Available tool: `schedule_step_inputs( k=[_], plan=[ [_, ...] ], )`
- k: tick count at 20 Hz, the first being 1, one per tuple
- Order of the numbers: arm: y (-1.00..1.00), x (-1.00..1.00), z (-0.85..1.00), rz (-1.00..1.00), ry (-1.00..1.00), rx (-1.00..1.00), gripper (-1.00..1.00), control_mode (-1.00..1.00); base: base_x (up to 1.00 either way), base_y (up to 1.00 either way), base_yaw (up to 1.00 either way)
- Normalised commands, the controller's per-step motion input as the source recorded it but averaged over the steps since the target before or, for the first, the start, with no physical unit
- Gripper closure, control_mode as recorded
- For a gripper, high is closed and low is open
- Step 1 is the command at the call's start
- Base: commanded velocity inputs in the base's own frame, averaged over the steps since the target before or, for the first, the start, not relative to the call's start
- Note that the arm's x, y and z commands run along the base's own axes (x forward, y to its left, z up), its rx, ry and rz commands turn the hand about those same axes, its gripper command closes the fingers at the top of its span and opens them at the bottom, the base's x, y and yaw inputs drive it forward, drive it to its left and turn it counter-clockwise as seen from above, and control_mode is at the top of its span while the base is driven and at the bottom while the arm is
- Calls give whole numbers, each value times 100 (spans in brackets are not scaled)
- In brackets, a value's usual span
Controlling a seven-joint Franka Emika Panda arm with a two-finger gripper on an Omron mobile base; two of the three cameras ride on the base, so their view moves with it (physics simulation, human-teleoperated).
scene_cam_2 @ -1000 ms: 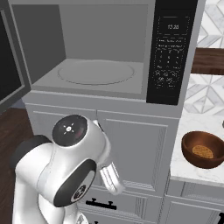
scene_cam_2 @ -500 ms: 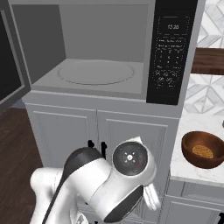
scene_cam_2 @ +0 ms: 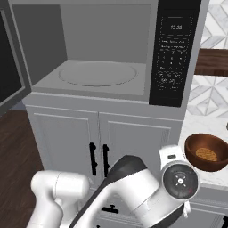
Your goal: Open the microwave, place the bowl with waffle inside the microwave, then close the microwave door and turn it on.
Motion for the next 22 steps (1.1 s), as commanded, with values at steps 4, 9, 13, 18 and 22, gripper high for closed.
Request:
schedule_step_inputs(
  k=[4, 9, 13, 18, 22],
  plan=[
    [-53, 53, -1, -2, -2, 19, -100, -100, 0, 0, 0],
    [-9, 52, -15, -1, -1, 5, -100, -100, 0, 0, 0],
    [0, 43, -30, 0, 0, 0, -100, -100, 0, 0, 0],
    [-15, 43, -43, 0, 4, 0, -100, -100, 0, 0, 0],
    [-31, 41, -37, 0, 6, 1, -100, -100, 0, 0, 0]
  ],
)
